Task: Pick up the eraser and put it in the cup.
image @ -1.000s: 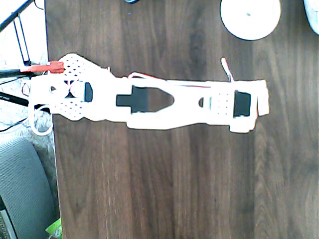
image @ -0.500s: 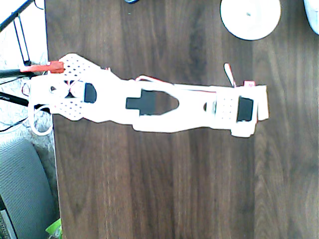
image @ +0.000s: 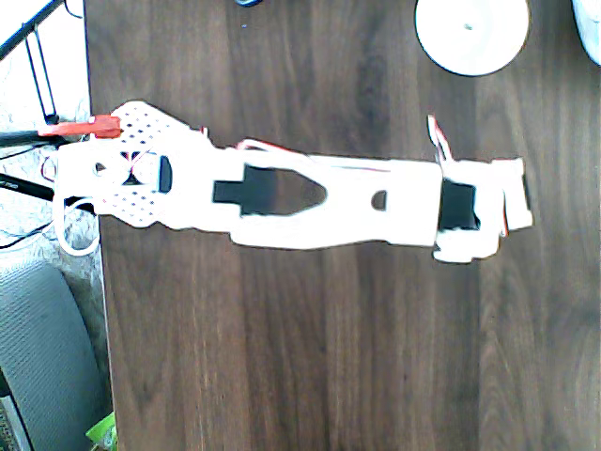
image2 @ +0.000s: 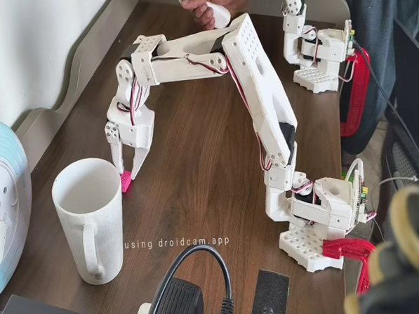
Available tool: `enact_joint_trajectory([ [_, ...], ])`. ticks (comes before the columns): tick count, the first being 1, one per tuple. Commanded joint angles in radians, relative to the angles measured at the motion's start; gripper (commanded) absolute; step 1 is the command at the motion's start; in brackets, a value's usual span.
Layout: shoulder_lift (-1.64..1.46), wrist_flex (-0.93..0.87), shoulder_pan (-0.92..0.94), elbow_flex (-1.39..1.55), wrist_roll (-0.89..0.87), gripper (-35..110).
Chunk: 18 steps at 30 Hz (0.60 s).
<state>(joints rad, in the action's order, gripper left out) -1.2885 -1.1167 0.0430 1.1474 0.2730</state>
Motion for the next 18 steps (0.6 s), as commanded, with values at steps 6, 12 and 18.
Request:
enact_joint_trajectory([
  [6,-0.459,-0.074,-0.156,-0.035,0.117,0],
  [12,-0.534,-0.106,-0.295,-0.035,0.279,0],
  [18,-0.403,-0.081,-0.408,-0.037,0.471,0],
])
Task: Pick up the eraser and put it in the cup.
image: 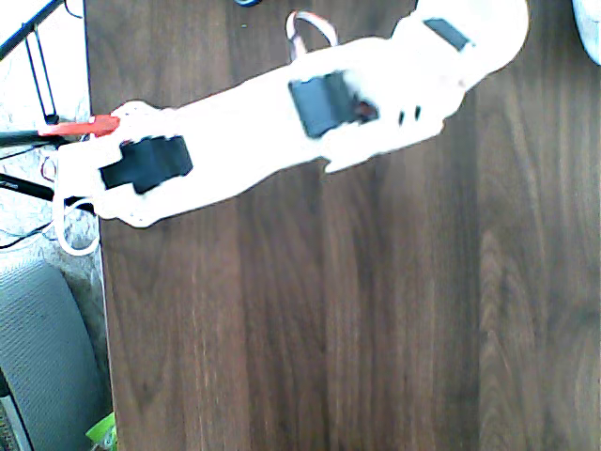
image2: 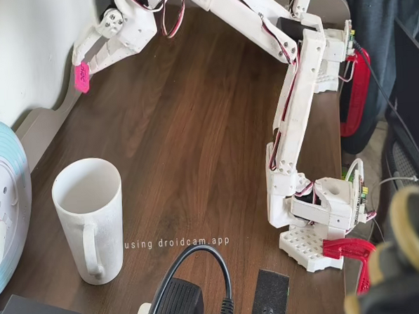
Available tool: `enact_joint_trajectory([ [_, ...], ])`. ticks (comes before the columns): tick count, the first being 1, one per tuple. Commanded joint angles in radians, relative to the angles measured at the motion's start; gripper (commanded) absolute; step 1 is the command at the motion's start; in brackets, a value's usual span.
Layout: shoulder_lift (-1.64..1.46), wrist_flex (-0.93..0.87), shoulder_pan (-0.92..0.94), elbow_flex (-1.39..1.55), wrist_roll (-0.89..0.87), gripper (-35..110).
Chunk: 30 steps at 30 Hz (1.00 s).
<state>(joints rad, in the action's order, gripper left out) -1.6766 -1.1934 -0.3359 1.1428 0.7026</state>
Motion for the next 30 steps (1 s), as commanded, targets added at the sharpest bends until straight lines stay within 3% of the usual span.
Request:
enact_joint_trajectory([
  [1,0.017,0.009,-0.044,-0.032,0.072,0],
  [7,0.222,0.071,-0.072,-0.034,0.250,0],
  [17,0.354,0.169,-0.083,-0.034,0.344,1],
  [19,0.348,0.169,-0.081,-0.034,0.336,16],
  [23,0.330,0.137,-0.066,-0.034,0.353,22],
  [25,0.316,0.127,-0.061,-0.034,0.348,20],
  [28,0.259,0.118,-0.052,-0.032,0.276,0],
  [30,0.164,0.074,-0.043,-0.031,0.198,0],
])
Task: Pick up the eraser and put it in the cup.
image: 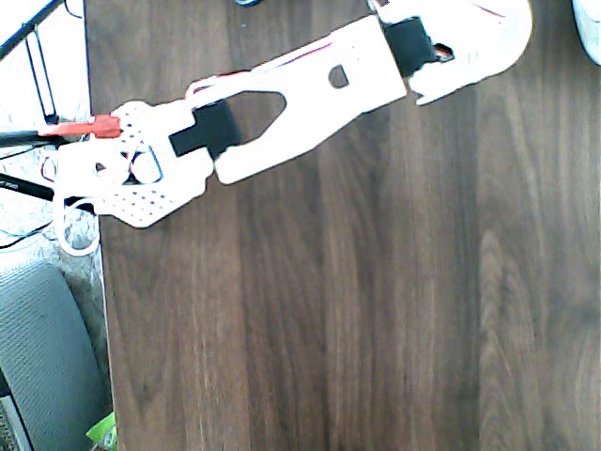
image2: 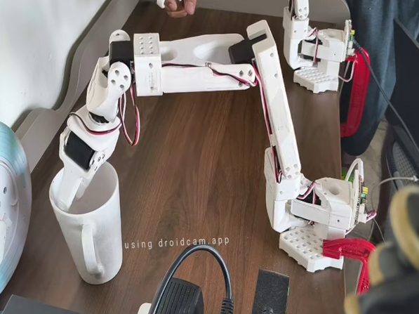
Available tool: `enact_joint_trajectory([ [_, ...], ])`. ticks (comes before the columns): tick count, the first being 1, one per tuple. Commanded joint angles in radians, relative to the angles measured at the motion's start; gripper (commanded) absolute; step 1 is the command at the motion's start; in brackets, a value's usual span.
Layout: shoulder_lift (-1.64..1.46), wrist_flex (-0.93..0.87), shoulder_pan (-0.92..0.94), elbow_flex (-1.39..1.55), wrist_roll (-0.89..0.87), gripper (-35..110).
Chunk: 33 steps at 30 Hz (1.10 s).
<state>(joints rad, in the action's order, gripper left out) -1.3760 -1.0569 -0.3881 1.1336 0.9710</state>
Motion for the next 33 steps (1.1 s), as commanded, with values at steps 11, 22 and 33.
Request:
enact_joint_trajectory([
  [11,-1.157,-0.100,0.080,0.686,-0.123,0],
  [22,-1.635,0.038,0.238,1.335,0.480,0],
  [33,-1.927,0.046,0.290,1.790,0.692,0],
])
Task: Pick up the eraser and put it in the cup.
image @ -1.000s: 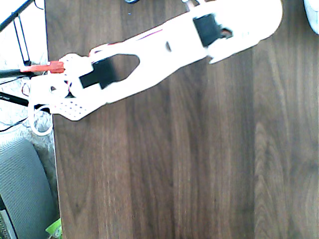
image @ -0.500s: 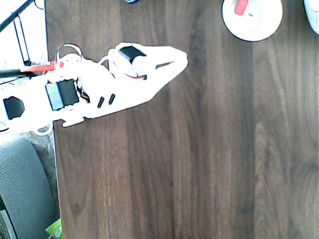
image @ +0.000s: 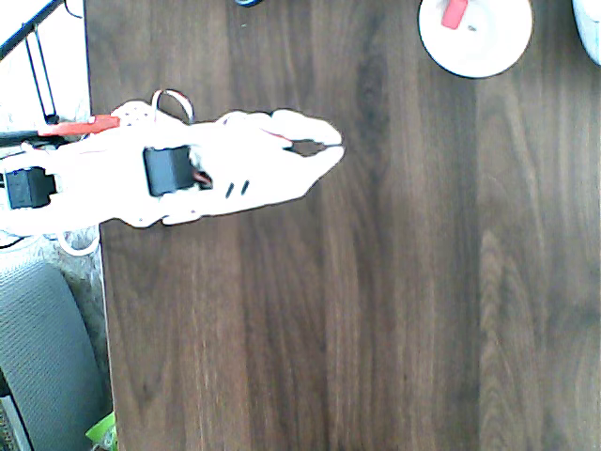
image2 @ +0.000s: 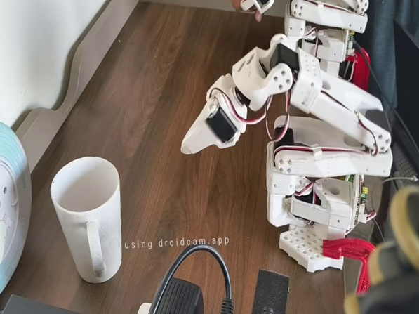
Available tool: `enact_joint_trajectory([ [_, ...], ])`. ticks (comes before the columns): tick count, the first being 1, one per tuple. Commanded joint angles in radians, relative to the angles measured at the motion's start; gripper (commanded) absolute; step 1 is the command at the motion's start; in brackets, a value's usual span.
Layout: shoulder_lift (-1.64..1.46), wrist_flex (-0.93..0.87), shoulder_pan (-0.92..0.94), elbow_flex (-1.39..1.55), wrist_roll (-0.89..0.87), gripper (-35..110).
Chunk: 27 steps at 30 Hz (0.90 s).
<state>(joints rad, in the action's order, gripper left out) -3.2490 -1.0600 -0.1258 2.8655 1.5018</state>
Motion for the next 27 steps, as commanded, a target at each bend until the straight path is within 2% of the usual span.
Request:
enact_joint_trajectory([
  [1,-0.054,0.058,0.057,0.106,0.178,0],
  [4,-0.054,0.051,0.106,0.179,0.178,0],
  [7,-0.054,-0.063,0.094,0.187,0.179,0],
  [9,-0.054,-0.127,0.051,0.190,0.107,0],
  [12,-0.054,-0.110,0.011,0.190,0.009,0],
  [18,-0.052,-0.112,0.025,0.190,0.017,0],
  [21,-0.052,-0.101,0.072,0.190,-0.078,0],
  [23,-0.052,-0.101,0.127,0.190,-0.049,10],
  [27,-0.052,-0.104,0.129,0.190,-0.037,11],
])
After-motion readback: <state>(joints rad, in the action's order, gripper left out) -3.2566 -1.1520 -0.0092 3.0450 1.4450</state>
